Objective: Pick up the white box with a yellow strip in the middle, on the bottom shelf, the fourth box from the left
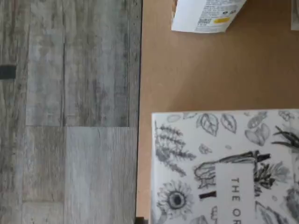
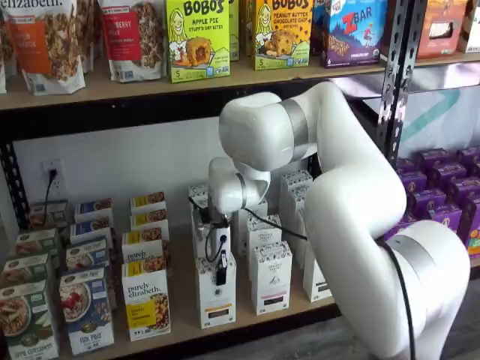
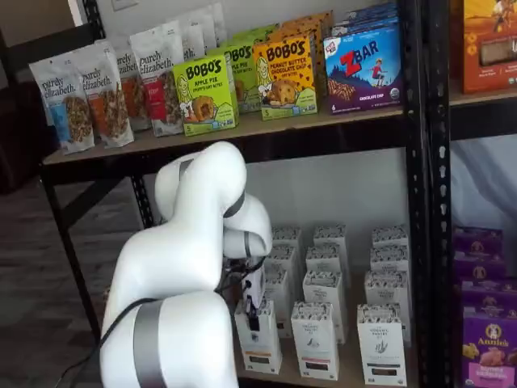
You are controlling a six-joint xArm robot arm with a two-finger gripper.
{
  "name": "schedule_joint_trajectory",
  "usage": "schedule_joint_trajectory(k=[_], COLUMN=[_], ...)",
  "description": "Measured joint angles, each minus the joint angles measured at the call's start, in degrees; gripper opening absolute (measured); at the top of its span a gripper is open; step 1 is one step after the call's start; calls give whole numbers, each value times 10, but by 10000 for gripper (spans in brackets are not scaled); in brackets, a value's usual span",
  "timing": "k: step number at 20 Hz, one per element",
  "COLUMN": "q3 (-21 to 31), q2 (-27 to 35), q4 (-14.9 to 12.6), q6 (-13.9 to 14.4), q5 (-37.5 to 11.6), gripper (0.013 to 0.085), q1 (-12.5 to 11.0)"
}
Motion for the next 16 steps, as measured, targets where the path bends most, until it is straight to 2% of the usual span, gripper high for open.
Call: schedule_joint_trajectory(k=[2,3,6,8,16], q3=[-1,-1,2,7,43], q2=[0,-1,-3,-6,-30], q4=[2,3,2,3,-1], q6=[-2,-2,-1,-1,4], q5=[4,5,5,4,-6], gripper=[690,650,610,530,530], q1=[0,0,1,1,4])
